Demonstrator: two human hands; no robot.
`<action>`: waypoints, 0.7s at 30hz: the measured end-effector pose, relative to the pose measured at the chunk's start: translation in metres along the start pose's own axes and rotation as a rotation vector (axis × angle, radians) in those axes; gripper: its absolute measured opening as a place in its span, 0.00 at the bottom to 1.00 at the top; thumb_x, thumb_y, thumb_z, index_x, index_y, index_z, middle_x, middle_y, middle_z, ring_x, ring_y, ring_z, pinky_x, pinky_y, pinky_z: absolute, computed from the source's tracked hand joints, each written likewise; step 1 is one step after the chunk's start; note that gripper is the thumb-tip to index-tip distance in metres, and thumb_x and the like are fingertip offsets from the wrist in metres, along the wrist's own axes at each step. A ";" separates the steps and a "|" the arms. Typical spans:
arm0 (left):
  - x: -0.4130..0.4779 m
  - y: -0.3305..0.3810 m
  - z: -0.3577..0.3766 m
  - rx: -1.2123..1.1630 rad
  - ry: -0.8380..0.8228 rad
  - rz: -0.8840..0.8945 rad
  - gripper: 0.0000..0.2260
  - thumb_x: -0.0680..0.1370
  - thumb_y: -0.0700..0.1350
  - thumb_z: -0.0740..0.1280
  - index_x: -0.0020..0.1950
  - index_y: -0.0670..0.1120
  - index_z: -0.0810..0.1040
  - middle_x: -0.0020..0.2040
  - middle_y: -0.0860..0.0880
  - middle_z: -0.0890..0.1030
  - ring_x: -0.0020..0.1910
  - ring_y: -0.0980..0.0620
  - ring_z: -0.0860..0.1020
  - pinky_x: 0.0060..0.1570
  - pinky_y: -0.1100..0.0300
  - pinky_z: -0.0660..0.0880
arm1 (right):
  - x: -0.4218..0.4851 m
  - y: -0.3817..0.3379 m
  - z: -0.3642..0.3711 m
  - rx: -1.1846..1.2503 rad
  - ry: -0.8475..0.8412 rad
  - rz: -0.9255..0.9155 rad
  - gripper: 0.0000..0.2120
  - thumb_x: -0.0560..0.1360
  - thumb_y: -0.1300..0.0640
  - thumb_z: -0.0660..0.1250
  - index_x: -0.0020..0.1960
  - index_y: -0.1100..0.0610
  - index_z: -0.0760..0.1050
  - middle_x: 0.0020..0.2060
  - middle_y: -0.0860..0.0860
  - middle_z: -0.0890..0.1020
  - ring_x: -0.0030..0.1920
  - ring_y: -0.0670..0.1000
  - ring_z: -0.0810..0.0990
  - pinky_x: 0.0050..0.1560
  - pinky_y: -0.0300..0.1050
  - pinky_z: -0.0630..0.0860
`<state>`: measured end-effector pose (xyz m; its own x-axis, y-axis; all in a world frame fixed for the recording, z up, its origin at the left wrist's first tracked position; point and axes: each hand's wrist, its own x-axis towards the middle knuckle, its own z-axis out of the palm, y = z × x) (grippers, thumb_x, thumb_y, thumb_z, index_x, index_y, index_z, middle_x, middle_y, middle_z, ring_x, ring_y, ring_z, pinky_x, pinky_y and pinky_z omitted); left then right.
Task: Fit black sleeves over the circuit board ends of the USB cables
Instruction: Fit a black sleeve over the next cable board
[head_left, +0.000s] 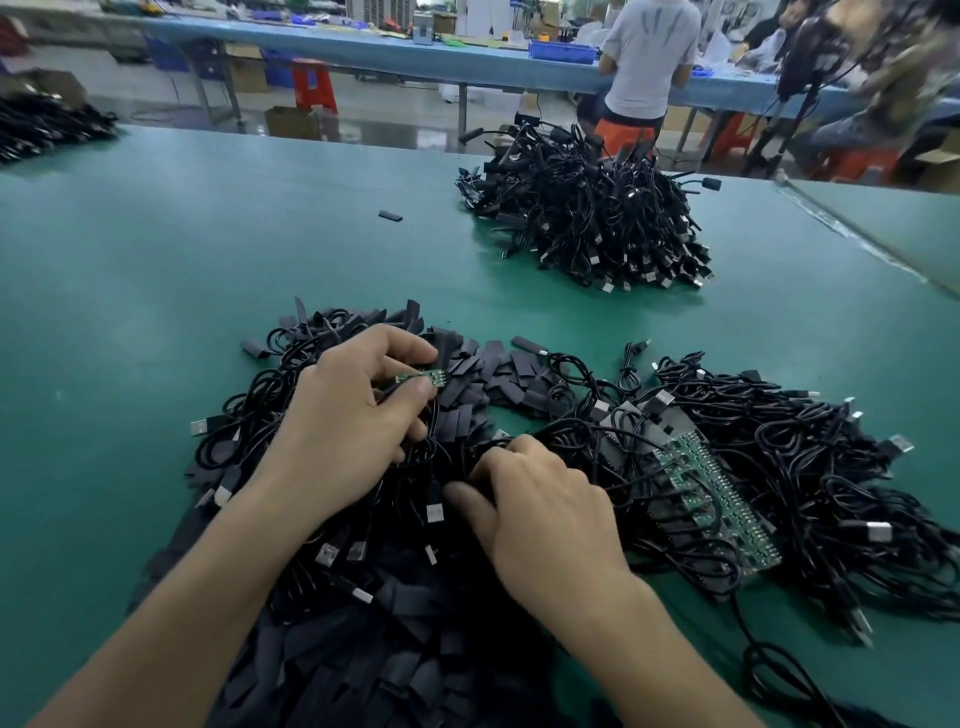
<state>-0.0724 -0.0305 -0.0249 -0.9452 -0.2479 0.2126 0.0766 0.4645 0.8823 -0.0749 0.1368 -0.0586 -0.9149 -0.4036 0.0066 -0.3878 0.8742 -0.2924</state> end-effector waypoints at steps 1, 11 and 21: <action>0.000 0.001 0.000 -0.018 -0.002 0.002 0.12 0.78 0.38 0.68 0.46 0.57 0.79 0.40 0.55 0.82 0.30 0.54 0.82 0.27 0.63 0.75 | -0.001 -0.003 0.004 -0.016 0.044 0.020 0.22 0.80 0.34 0.51 0.51 0.49 0.73 0.45 0.47 0.68 0.46 0.56 0.79 0.38 0.48 0.64; 0.002 -0.004 -0.001 -0.041 -0.017 0.025 0.16 0.76 0.32 0.67 0.41 0.55 0.83 0.39 0.51 0.85 0.35 0.51 0.85 0.36 0.59 0.80 | 0.002 0.002 0.002 0.089 0.083 0.020 0.11 0.81 0.44 0.59 0.58 0.45 0.76 0.51 0.46 0.77 0.50 0.57 0.80 0.41 0.48 0.67; 0.000 0.001 -0.003 -0.136 0.040 0.054 0.12 0.76 0.38 0.72 0.43 0.55 0.76 0.38 0.51 0.85 0.27 0.47 0.83 0.26 0.61 0.77 | 0.005 0.011 -0.022 0.208 -0.127 0.040 0.22 0.71 0.40 0.73 0.54 0.43 0.64 0.49 0.47 0.77 0.49 0.54 0.78 0.51 0.54 0.77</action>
<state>-0.0717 -0.0330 -0.0221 -0.9255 -0.2601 0.2753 0.1718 0.3594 0.9172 -0.0858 0.1501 -0.0404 -0.9024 -0.4121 -0.1255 -0.3081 0.8210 -0.4806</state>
